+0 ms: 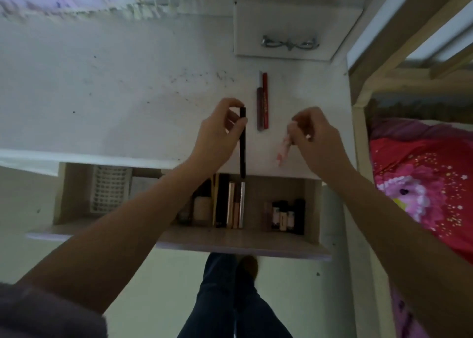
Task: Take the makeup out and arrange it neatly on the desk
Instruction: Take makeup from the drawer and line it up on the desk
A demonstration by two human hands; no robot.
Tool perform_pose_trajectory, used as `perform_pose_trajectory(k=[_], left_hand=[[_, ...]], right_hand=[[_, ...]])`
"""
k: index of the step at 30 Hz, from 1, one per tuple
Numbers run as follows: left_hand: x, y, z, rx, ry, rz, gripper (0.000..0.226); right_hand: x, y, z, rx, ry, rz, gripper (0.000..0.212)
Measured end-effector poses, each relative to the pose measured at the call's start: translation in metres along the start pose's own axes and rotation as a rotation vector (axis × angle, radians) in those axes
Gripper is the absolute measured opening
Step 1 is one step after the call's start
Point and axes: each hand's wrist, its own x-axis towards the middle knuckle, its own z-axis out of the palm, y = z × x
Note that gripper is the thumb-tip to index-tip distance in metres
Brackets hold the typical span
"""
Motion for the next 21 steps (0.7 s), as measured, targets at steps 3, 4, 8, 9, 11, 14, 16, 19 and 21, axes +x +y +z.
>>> perform_pose_trajectory(k=[3,4,8,9,11,14,16,19,21], left_hand=[[0.058,-0.002,0.008,0.001,0.026,-0.124,0.021],[0.072,-0.005,0.012,0.018,0.019,-0.149,0.021],[0.104,-0.016,0.029,0.145,-0.024,-0.200,0.023],[0.107,-0.018,0.032,0.161,-0.020,-0.201,0.024],[0.110,-0.017,0.038,0.152,-0.015,-0.189,0.027],[0.106,-0.011,0.039,0.129,-0.029,-0.201,0.032],[0.094,-0.007,0.033,0.099,-0.027,-0.221,0.031],[0.042,-0.010,0.018,0.071,0.025,-0.107,0.016],[-0.015,-0.023,0.013,0.091,-0.039,-0.023,0.008]], right_hand=[[0.057,0.009,-0.001,-0.048,0.027,0.089,0.013],[0.072,0.014,0.003,-0.069,0.020,0.112,0.016],[0.110,0.024,0.021,-0.125,0.017,0.146,0.020],[0.115,0.024,0.024,-0.145,0.026,0.141,0.021],[0.120,0.021,0.030,-0.202,0.038,0.113,0.021],[0.116,0.021,0.035,-0.184,0.040,0.109,0.023],[0.104,0.017,0.031,-0.132,0.057,0.122,0.026],[0.054,0.007,0.019,-0.099,0.122,0.016,0.016],[0.001,0.012,0.020,-0.087,0.000,-0.066,0.011]])
